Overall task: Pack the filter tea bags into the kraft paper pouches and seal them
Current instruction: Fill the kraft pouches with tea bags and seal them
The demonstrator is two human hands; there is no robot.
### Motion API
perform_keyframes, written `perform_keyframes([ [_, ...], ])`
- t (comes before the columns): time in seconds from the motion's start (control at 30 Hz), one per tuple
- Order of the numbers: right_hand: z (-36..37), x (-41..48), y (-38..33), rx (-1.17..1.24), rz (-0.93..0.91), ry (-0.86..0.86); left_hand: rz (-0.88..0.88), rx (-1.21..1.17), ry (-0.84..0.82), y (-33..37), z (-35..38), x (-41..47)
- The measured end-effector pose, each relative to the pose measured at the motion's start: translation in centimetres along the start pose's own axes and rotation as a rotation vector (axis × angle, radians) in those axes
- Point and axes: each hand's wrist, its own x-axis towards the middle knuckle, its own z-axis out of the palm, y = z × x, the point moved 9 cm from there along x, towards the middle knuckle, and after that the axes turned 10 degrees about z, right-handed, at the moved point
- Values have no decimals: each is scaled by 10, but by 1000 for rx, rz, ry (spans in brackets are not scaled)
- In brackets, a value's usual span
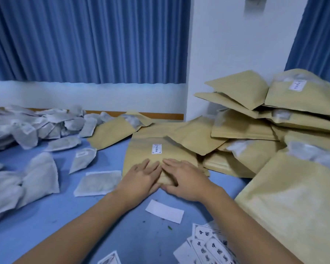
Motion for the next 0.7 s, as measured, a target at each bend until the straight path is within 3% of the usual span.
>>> perform_keyframes([
  [0.1, -3, 0, -5, -35, -11, -28, -25, 20, -221, -9, 11, -1],
  [0.2, -5, -9, -8, -56, -45, -27, 50, 128, -322, -12, 7, -4],
  [0.4, -1, -18, -13, -172, -124, -23, 189, 197, -298, 7, -1, -12],
  [0.5, 2, -17, -21, -266, -137, 30, 135, 131, -291, 6, -3, -13],
  [0.7, -7, -13, -20, -158, -90, 29, 47, -92, -248, -1, -12, -16],
])
